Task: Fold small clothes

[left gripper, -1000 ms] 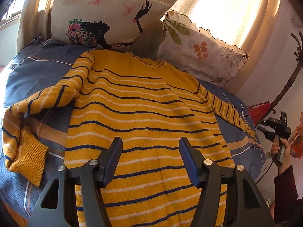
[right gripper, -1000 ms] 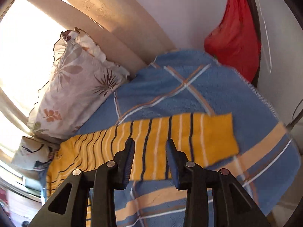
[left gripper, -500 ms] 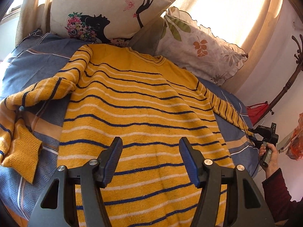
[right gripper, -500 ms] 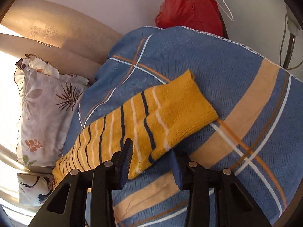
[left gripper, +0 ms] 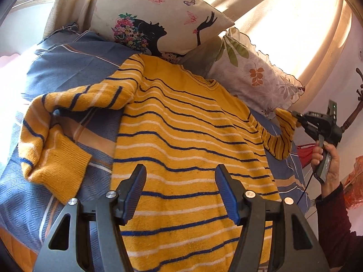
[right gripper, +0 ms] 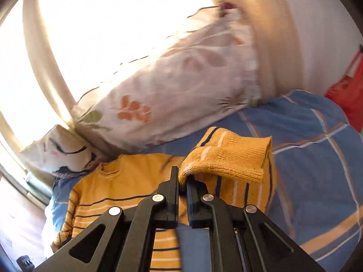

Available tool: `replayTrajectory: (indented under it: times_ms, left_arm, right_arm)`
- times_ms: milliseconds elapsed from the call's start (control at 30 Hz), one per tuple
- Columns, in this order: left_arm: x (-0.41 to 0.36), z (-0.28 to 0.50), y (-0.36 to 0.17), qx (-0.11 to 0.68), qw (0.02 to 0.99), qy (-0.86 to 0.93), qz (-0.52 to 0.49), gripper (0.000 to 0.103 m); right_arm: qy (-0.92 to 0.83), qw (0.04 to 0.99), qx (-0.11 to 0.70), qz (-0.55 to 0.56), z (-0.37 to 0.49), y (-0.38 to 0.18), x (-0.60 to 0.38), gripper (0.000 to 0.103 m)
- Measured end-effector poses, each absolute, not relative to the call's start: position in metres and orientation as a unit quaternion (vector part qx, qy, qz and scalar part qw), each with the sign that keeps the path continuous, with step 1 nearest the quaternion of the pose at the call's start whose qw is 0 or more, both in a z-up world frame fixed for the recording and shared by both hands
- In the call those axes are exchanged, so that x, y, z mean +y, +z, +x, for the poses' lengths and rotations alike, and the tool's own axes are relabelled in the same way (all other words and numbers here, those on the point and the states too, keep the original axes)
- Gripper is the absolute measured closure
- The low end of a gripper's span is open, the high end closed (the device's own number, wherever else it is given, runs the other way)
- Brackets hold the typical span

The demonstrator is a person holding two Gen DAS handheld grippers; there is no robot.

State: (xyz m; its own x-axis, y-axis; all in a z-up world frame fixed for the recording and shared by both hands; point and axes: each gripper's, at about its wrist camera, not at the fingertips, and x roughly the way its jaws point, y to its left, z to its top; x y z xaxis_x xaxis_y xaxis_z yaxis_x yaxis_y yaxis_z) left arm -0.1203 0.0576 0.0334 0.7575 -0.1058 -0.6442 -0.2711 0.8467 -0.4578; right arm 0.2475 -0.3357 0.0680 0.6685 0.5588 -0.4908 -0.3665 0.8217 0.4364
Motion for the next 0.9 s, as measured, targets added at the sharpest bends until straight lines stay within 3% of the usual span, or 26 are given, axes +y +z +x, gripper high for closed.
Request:
replayTrajectory:
  times_ms: [300,533,633,733,900]
  left_arm:
    - [0.103,-0.168,0.029,0.331,0.888,0.121,-0.295,0.041]
    - [0.121,-0.186,0.024,0.323,0.882,0.142,-0.312,0.041]
    - [0.123,-0.184,0.021,0.324,0.881,0.138,-0.316,0.041]
    - [0.122,-0.183,0.019,0.325,0.881,0.132,-0.318,0.041]
    - [0.124,-0.183,0.014,0.326,0.879,0.126,-0.323,0.041]
  right_arm:
    - [0.421,0.834,0.355,0.031,0.207,0.036,-0.101,0.097]
    - [0.464,0.805,0.368,-0.042,0.179,-0.006,-0.009,0.096]
    - [0.472,0.800,0.355,-0.109,0.162,-0.015,0.024,0.090]
    - [0.490,0.784,0.350,-0.152,0.150,-0.021,0.044,0.059]
    - [0.552,0.745,0.324,-0.189,0.125,-0.009,0.044,0.054]
